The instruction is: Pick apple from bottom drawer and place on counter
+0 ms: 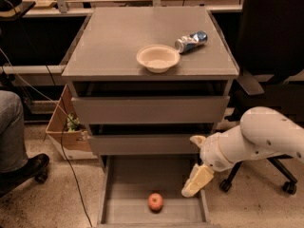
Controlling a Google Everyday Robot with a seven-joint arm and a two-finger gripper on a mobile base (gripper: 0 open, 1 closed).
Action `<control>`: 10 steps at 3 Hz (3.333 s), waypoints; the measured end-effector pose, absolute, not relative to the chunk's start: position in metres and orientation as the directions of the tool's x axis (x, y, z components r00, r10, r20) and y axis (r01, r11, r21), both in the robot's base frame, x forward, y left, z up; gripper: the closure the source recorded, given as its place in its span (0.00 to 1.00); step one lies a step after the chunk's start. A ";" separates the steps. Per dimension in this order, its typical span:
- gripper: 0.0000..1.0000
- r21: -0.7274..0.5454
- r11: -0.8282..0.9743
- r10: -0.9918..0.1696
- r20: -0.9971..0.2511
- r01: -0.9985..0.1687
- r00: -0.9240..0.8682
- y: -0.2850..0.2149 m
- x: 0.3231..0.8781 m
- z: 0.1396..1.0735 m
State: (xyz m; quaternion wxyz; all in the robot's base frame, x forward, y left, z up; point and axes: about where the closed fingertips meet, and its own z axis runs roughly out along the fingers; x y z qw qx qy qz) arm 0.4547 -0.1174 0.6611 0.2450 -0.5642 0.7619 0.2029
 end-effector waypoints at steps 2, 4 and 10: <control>0.00 0.038 0.311 -0.717 -0.646 -0.950 -0.261 -0.076 0.466 0.540; 0.00 0.002 0.410 -0.722 -0.610 -0.912 -0.326 -0.043 0.491 0.409; 0.00 0.043 0.565 -0.545 -0.729 -0.824 -0.413 -0.061 0.502 0.238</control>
Offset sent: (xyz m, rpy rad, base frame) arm 0.0291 0.0652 -0.1990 0.0707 -0.0583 -0.0746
